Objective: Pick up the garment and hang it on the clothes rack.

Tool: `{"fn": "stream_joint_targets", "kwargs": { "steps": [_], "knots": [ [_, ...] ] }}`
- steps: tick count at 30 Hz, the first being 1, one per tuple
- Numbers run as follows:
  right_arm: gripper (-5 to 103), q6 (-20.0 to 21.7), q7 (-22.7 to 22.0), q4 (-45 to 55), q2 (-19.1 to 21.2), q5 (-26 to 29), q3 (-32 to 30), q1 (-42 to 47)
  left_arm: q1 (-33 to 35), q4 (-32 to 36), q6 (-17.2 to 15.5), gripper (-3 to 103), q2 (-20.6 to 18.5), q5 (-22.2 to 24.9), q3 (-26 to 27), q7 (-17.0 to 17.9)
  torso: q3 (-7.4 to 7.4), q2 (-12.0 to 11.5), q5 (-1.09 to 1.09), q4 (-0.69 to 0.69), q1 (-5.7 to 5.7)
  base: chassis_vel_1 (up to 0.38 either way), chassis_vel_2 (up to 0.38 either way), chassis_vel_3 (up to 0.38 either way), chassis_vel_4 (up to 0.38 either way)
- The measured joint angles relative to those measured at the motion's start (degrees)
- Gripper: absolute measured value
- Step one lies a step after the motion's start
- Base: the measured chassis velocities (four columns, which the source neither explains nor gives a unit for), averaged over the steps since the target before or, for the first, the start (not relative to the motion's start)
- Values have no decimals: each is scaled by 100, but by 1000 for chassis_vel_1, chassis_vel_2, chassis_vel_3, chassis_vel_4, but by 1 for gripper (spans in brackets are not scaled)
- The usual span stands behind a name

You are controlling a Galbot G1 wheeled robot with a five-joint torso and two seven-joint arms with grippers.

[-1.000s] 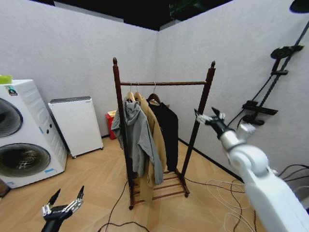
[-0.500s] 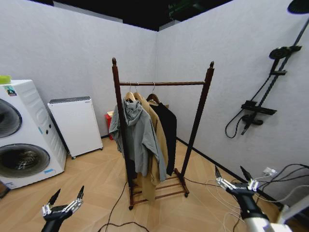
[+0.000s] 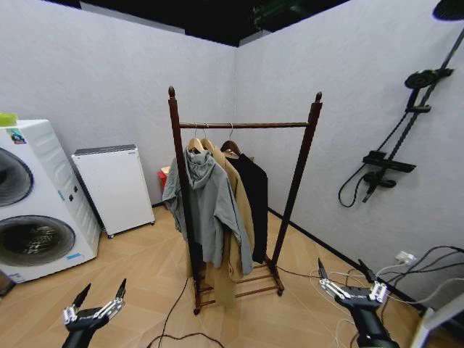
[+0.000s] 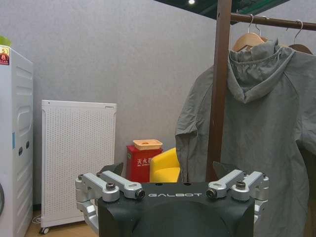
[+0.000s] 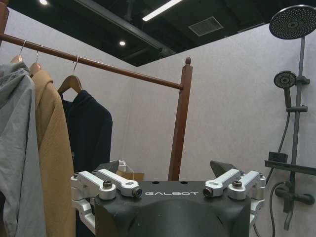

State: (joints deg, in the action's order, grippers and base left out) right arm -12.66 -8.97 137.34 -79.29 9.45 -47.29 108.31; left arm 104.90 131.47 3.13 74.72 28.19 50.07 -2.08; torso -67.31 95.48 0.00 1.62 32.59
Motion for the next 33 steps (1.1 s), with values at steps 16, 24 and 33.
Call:
{"fn": "stream_joint_targets", "kwargs": {
  "steps": [16, 24, 33],
  "knots": [
    [100, 39, 3, -5, 15, 27, 7, -32, 0, 0, 0, 100, 0, 0, 0, 0, 0, 0, 0, 0, 0, 0, 0, 0, 0],
    [100, 44, 5, -11, 18, 31, 8, -39, 0, 0, 0, 100, 0, 0, 0, 0, 0, 0, 0, 1, 0, -16, -21, -12, -19],
    [100, 47, 9, -15, 19, 36, 8, -42, 0, 0, 0, 100, 0, 0, 0, 0, 0, 0, 0, 0, 0, -81, -80, -73, -82]
  ]
}}
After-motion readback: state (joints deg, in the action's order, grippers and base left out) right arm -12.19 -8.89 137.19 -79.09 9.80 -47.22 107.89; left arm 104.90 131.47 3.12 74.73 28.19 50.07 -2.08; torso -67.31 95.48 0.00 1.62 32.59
